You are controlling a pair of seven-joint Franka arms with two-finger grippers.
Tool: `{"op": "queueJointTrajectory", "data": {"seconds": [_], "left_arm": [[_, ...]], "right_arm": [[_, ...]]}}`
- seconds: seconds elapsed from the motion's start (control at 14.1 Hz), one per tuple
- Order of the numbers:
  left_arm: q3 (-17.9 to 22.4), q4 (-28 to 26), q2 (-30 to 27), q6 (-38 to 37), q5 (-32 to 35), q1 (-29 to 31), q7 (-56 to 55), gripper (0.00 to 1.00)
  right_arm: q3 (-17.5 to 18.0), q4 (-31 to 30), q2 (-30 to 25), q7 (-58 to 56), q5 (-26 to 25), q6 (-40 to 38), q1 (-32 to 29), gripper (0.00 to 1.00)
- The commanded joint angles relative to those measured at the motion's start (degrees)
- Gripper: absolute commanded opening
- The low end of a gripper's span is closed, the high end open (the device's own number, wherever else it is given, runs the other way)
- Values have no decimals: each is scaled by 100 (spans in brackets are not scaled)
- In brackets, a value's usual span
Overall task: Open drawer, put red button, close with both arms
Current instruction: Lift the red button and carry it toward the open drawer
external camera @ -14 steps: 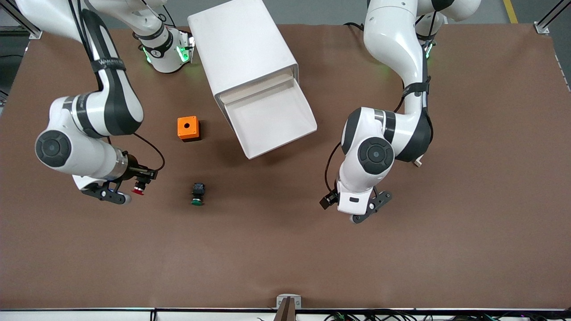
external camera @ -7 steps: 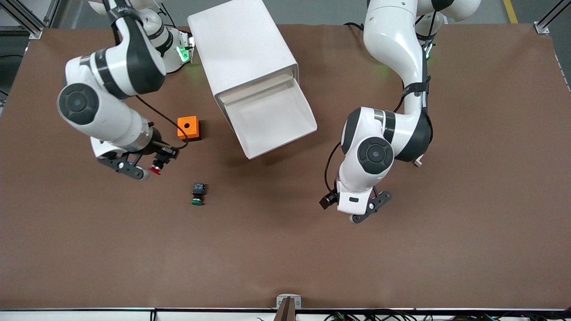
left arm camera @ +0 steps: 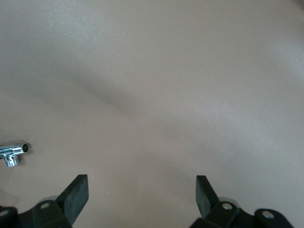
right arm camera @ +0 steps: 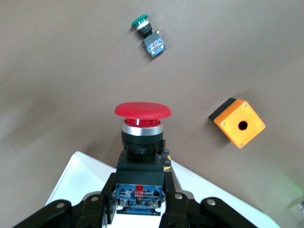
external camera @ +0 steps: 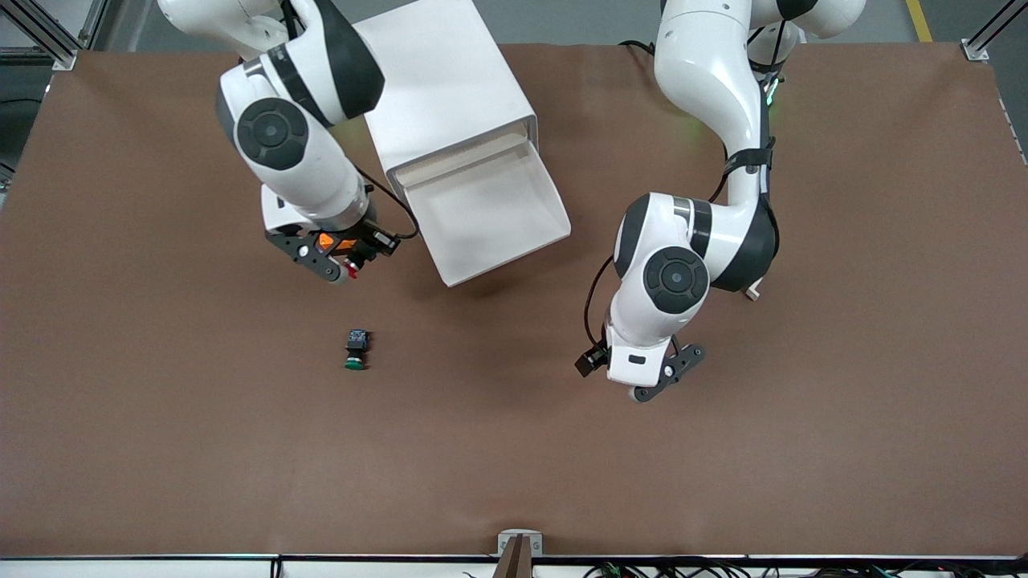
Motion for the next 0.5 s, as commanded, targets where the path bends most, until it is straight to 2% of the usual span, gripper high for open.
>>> {"op": "queueJointTrajectory", "data": {"seconds": [0.0,0.43], "left_arm": [[-25,-91,-91,60,127,-37,42,99],[-25,-91,-91,52,127,-37,42,99]], "right_arm": [[-71,-128,-105,520,103,153,224,0],[-71,-277,-78,1487,156,549,698,0]]}}
